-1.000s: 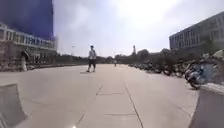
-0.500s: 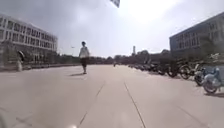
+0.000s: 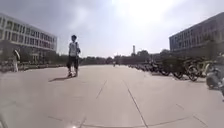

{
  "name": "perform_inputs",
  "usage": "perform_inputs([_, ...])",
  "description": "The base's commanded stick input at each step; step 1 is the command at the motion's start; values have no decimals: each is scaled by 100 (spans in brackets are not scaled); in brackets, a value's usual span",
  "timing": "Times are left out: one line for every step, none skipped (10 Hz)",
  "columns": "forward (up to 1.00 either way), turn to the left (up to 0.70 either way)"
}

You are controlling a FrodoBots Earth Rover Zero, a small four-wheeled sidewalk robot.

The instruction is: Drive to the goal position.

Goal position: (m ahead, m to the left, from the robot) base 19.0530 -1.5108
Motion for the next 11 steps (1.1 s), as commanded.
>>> perform_inputs([100,0])
perform_inputs([100,0])
perform_inputs([100,0])
perform_inputs([100,0])
perform_inputs([100,0])
perform_inputs([100,0])
perform_inputs([100,0])
perform_inputs([100,0])
perform_inputs([100,0])
perform_inputs([100,0])
perform_inputs([100,0])
